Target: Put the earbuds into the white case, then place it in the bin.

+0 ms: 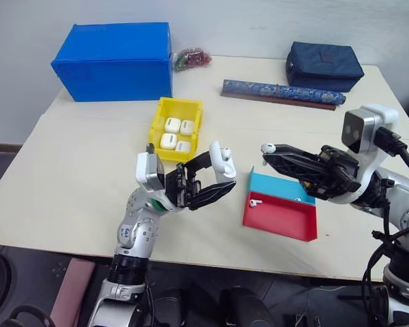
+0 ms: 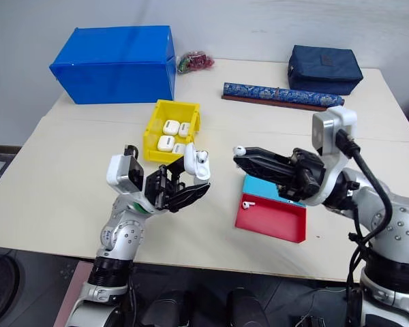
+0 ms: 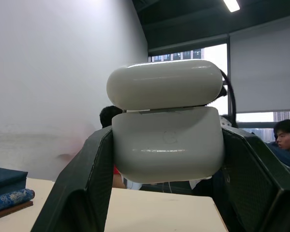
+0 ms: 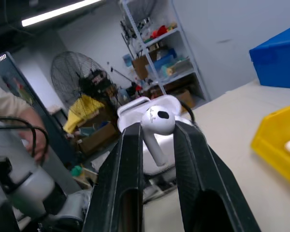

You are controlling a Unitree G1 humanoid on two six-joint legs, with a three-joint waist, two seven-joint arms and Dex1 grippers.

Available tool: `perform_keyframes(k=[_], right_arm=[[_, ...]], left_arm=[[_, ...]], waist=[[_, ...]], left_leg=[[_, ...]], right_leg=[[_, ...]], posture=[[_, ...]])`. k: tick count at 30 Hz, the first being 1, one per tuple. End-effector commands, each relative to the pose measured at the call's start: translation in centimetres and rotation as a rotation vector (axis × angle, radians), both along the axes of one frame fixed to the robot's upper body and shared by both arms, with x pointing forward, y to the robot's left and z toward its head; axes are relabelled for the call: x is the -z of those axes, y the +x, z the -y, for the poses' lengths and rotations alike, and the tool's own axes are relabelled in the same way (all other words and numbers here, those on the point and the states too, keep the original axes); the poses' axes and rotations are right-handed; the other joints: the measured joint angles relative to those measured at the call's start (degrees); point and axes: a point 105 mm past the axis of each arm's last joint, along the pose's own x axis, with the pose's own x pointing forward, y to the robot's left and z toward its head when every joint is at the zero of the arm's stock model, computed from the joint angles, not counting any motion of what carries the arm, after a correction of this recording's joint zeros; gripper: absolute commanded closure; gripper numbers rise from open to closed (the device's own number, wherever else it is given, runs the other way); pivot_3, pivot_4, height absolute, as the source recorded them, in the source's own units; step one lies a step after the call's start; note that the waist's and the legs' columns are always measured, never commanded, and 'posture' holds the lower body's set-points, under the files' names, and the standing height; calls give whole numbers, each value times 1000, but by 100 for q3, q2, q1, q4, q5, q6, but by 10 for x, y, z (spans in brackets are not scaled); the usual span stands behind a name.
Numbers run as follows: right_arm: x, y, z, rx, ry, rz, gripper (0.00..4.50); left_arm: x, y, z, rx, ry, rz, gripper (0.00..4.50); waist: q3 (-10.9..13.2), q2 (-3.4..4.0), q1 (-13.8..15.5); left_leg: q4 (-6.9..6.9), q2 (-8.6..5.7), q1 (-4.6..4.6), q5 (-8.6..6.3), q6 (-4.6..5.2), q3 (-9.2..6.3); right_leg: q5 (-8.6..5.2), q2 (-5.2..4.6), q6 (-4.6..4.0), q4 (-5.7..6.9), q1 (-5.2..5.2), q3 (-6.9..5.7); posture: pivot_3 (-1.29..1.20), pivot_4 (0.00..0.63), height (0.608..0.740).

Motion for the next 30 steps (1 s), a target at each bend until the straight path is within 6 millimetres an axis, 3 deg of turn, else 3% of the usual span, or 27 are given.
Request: perform_keyframes(k=[1, 30], right_arm=[[-9, -12, -8, -17, 24, 27, 4021], [25, 2, -39, 29, -81, 32, 4021]], left_arm=[[-7, -2, 5, 6, -5, 52, 1672], [-12, 1, 4, -27, -28, 87, 1672]], waist=[[0, 0, -1], [0, 0, -5]], left_leg=[[1, 0, -1, -1, 2, 0], [-2, -1, -6, -1, 4, 0]], right_leg=[[1, 0, 2, 0, 0, 1], [1, 0, 3, -13, -9, 4]], posture=[[0, 150, 740], [0, 150, 740]])
